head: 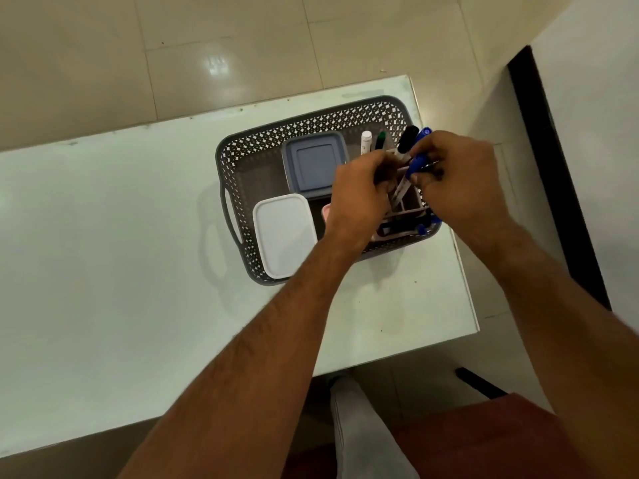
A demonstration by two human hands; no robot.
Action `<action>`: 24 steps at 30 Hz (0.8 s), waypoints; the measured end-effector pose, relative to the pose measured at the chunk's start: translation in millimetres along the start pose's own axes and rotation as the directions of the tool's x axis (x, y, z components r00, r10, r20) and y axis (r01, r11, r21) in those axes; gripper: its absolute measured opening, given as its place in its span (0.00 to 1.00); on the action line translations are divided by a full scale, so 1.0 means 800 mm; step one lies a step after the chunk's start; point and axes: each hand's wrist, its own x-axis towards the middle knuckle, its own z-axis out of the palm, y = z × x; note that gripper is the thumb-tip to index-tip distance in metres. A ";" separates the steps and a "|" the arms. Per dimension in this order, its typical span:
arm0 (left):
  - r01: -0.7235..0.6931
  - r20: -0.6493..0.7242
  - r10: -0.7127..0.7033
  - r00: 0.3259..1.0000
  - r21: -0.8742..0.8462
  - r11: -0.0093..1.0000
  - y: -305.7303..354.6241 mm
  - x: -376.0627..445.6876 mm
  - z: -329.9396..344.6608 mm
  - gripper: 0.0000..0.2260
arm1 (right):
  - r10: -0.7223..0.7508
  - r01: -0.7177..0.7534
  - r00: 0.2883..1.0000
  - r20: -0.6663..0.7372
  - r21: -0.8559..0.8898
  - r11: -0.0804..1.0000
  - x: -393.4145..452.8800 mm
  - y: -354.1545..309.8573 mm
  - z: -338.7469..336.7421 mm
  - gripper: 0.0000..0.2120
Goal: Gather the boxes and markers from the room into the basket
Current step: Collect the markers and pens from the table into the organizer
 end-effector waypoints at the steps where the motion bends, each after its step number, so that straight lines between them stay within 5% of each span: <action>1: 0.000 0.001 0.000 1.000 0.000 1.000 0.000 0.000 0.001 0.15 | 0.003 -0.003 1.000 0.018 -0.019 1.000 0.003 0.000 0.002 0.16; 16: 0.110 -0.030 -0.112 0.993 -0.043 0.993 -0.011 -0.001 -0.014 0.13 | -0.021 0.023 0.999 -0.047 0.037 0.999 0.009 0.003 0.005 0.11; 24: 0.110 -0.282 -0.124 0.951 -0.065 0.992 -0.039 -0.006 -0.082 0.11 | 0.121 -0.040 0.981 -0.155 0.443 0.895 0.018 0.043 -0.016 0.14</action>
